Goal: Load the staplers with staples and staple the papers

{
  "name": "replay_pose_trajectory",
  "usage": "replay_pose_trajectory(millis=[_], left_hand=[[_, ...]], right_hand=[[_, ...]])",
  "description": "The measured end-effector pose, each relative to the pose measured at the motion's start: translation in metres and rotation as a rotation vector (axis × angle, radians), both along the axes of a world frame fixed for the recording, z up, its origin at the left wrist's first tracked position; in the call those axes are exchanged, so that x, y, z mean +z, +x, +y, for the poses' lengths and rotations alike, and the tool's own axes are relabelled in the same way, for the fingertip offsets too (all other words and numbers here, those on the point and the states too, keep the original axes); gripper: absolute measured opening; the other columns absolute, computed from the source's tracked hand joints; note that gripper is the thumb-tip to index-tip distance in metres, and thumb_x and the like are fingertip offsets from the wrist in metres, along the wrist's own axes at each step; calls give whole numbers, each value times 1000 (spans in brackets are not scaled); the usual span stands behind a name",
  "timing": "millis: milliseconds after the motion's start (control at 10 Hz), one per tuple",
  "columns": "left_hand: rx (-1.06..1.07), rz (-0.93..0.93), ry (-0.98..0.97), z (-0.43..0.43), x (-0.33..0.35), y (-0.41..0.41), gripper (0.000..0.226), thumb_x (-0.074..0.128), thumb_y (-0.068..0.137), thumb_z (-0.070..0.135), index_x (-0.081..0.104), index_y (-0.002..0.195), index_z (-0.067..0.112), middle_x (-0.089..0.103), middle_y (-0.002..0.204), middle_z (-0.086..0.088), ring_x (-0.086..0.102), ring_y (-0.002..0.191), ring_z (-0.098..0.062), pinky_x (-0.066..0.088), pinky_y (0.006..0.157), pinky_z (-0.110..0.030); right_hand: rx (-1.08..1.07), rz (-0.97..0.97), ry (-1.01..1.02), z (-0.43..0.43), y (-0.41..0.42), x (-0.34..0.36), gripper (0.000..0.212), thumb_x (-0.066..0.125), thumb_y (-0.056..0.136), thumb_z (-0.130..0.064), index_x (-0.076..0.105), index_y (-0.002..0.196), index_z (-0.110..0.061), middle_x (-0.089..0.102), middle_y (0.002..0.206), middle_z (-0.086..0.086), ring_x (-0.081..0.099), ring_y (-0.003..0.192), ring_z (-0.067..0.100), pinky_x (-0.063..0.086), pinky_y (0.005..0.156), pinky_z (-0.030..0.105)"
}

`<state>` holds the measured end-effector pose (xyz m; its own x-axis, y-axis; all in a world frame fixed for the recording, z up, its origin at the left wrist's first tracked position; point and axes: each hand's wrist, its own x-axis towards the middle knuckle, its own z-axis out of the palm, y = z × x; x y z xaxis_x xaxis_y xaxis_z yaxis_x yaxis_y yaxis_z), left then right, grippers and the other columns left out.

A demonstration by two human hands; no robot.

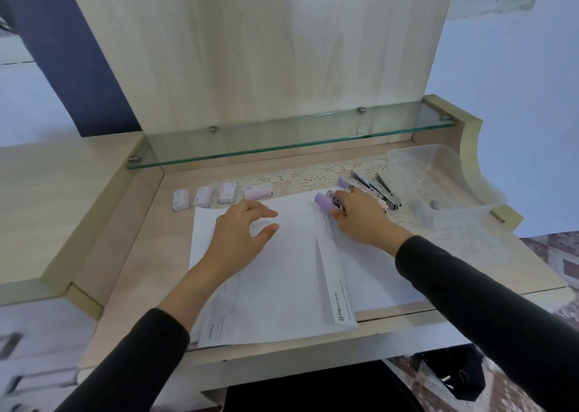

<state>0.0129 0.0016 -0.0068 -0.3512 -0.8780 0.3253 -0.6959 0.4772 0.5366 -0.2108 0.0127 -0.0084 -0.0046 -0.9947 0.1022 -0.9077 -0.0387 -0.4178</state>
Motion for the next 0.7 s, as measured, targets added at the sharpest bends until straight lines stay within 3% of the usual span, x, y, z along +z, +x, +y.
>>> replay_pose_trajectory(millis=[100, 200, 300, 400, 500, 600, 700], left_hand=[[3, -26, 24, 9, -1, 9, 20, 59, 87, 31, 65, 106, 28, 54, 112, 11, 47, 111, -10, 34, 101, -38], [0, -43, 33, 15, -4, 16, 21, 58, 87, 32, 65, 107, 29, 54, 114, 11, 46, 111, -9, 33, 101, -32], [3, -77, 31, 21, -5, 21, 24, 59, 87, 32, 63, 110, 27, 54, 118, 10, 45, 113, -9, 29, 97, -24], [-14, -151, 63, 24, -7, 30, 39, 58, 84, 47, 58, 119, 29, 47, 131, 11, 38, 122, -9, 24, 102, -25], [-17, -283, 149, 24, -13, 37, 64, 41, 71, 66, 48, 128, 36, 35, 143, 13, 28, 131, -10, 18, 112, -34], [11, -362, 153, 26, -22, 37, 69, 36, 74, 73, 41, 133, 37, 28, 148, 11, 22, 135, -11, 14, 114, -40], [46, -361, 122, 30, -24, 31, 53, 45, 88, 54, 38, 136, 34, 26, 149, 9, 18, 137, -13, 11, 115, -40]], right_hand=[[-63, 17, -13, -16, -12, -4, 38, 32, 93, -51, 42, 68, -23, 25, 151, 8, 43, 126, 30, 38, 102, 42], [-98, 36, -5, -31, -22, -6, 53, 33, 92, -53, 60, 101, -8, 26, 152, 4, 45, 125, 30, 38, 103, 41], [-127, 25, -21, -31, -25, -2, 56, 37, 90, -54, 61, 106, -6, 30, 150, 1, 50, 120, 28, 41, 98, 38], [-118, 36, -117, -24, -28, -6, 48, 43, 90, -50, 61, 84, -6, 39, 146, 0, 57, 109, 25, 45, 81, 31], [-122, 19, -141, -16, -29, -11, 47, 48, 88, -49, 61, 83, -4, 56, 130, 5, 55, 113, 22, 43, 76, 28], [-132, 46, -176, -11, -27, -7, 40, 54, 86, -45, 62, 98, -7, 58, 124, 11, 55, 103, 27, 46, 79, 33], [-65, 124, -229, 8, -12, -1, 34, 57, 86, -32, 59, 116, -15, 53, 130, 6, 46, 117, 25, 39, 94, 36]])
